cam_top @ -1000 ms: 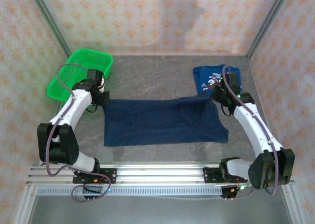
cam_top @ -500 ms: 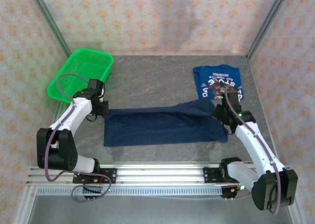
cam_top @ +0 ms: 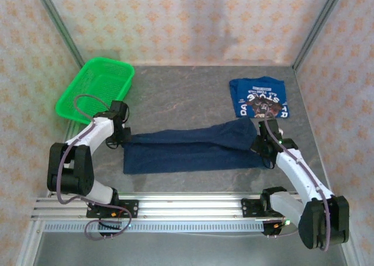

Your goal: Fold and stack the t-shirts

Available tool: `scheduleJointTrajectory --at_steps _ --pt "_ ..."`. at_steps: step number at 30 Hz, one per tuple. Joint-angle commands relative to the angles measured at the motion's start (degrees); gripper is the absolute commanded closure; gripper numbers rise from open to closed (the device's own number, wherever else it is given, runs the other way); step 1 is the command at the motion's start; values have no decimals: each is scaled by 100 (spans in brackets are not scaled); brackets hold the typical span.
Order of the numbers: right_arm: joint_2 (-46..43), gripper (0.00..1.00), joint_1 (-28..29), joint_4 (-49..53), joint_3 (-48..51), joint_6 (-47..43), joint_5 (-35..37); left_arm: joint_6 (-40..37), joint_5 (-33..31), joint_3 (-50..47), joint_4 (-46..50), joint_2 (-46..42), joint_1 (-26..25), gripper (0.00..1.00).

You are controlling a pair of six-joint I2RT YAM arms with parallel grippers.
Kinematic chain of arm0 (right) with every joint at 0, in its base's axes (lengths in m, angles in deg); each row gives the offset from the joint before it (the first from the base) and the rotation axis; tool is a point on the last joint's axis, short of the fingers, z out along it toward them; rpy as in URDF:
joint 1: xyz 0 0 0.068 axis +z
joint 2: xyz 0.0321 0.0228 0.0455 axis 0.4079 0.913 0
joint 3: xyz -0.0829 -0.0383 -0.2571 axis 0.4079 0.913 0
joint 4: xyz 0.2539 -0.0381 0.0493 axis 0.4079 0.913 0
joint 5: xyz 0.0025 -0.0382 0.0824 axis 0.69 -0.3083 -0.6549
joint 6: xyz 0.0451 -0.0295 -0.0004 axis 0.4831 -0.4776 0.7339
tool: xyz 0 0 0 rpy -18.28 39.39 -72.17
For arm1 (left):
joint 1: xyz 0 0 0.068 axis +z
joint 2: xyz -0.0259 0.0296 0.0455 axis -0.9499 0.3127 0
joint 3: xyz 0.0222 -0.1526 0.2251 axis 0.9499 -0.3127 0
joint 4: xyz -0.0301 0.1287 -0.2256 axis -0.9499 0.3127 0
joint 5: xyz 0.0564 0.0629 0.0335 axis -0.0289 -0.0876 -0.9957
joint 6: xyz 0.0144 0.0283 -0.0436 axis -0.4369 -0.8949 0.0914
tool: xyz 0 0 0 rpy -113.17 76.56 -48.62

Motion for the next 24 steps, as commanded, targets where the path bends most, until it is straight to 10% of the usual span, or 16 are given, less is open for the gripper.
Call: scheduleJointTrajectory --at_steps 1,11,19,24 --pt "104 96 -34 -46 192 330 369 375 -267 -2 150 160 -135 81" --pt "-294 46 -37 169 -346 777 331 1053 -691 605 744 -1123 -347 15" --pt "1377 42 -23 -321 -1528 -487 -2252 1102 -142 1648 418 -1800 -1680 13" --pt "2469 48 74 -172 -1899 -1271 -2541 1149 632 1262 -291 -1882 -2347 13"
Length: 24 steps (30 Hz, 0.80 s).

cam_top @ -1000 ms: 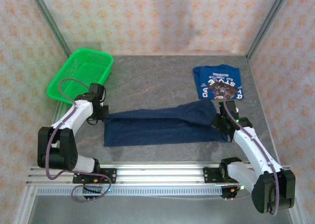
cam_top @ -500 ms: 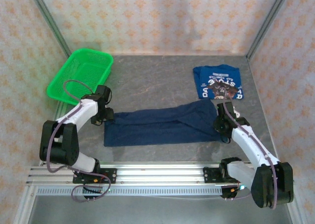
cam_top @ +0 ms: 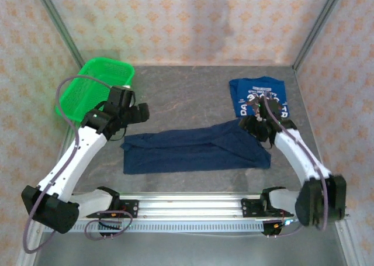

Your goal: Fold and stack the t-shirts

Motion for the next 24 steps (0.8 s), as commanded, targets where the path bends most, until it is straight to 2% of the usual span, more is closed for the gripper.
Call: scheduleJointTrajectory --at_steps 1,7,13,20,24 --pt "467 48 100 191 -143 -798 -541 19 353 -313 -347 -3 -466 13" --pt "1056 50 303 127 -406 -1221 -389 2 -132 -666 -268 -239 -1177 13" --pt "1472 54 458 121 -616 -1408 -189 105 -429 -946 26 -709 -1282 12" --pt "1667 69 539 87 -626 -1467 -81 166 -755 -1129 335 -1072 -1283 12" --pt "1555 91 565 81 -631 -1416 26 175 -898 -1158 420 -1128 -1285 12"
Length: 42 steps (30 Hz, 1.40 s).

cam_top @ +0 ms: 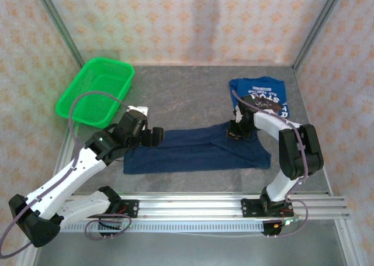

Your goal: Fold and stack the t-shirts

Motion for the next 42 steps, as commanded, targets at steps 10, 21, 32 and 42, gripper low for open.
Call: scheduleJointTrajectory --at_steps 10,21,32,42 --pt "-941 100 78 -114 264 135 143 112 -379 -385 47 -103 -39 13" --pt "-624 60 86 -16 60 -524 605 207 -283 -495 56 -176 -39 12" --pt "-10 59 147 -52 -179 -783 728 356 -333 -532 247 -602 -38 8" --pt "38 71 274 -100 -55 -646 657 438 -445 -648 326 -679 -35 9"
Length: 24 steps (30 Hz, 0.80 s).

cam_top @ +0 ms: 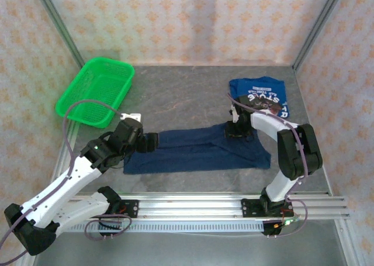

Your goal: Fold and stack the t-shirts

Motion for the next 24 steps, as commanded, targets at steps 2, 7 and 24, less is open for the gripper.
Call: scheduleJointTrajectory --at_steps 2,7,24 --pt "-75 78 16 -75 72 27 60 97 -232 -79 210 -113 -39 9" --pt "-73 92 19 -19 106 27 -31 98 -229 -170 151 -126 -36 8" --pt "-578 57 73 -201 265 -123 378 149 16 -386 -230 31 -34 8"
